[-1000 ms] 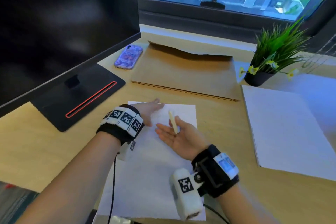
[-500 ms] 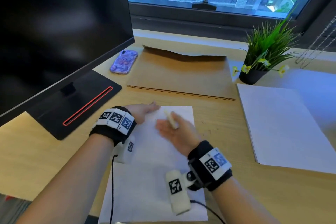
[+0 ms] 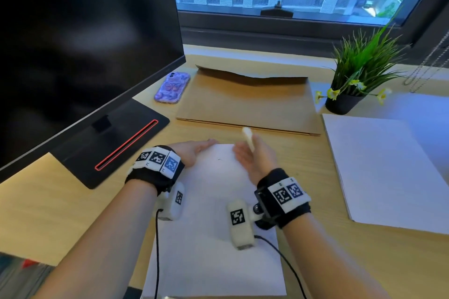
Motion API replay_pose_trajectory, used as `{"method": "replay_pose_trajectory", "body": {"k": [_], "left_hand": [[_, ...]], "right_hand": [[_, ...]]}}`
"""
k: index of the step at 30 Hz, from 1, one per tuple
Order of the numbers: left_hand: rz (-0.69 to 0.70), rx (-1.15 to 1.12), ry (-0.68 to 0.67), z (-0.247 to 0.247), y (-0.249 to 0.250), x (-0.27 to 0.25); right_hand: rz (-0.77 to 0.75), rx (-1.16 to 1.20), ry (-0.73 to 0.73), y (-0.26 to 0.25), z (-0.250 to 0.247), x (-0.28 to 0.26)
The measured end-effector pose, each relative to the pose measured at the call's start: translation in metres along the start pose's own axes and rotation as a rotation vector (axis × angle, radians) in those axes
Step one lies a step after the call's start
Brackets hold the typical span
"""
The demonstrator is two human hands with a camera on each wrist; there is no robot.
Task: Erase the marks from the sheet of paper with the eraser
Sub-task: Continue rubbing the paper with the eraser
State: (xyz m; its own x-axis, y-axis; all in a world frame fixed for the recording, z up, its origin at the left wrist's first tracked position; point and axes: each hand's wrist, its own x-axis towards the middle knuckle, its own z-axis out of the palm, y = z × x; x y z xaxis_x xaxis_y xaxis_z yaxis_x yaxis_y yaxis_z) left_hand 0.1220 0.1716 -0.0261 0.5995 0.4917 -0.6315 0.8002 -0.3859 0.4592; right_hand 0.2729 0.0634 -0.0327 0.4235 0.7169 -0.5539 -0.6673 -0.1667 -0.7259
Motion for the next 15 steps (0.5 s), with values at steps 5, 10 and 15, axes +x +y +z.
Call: {"method": "replay_pose_trajectory", "body": {"k": [5, 10, 15], "left_hand": [[0.000, -0.053, -0.004, 0.000, 0.007, -0.008], [-0.032, 0.007, 0.045, 0.006, 0.010, -0.011], [-0.027, 0.109, 0.044, 0.009, 0.013, -0.010]], "right_hand": [[0.269, -0.056, -0.285, 0.039, 0.024, -0.015], [-0.121, -0.264, 0.184, 0.020, 0.012, 0.008], [-0.062, -0.198, -0.003, 0.007, -0.002, -0.008]]}}
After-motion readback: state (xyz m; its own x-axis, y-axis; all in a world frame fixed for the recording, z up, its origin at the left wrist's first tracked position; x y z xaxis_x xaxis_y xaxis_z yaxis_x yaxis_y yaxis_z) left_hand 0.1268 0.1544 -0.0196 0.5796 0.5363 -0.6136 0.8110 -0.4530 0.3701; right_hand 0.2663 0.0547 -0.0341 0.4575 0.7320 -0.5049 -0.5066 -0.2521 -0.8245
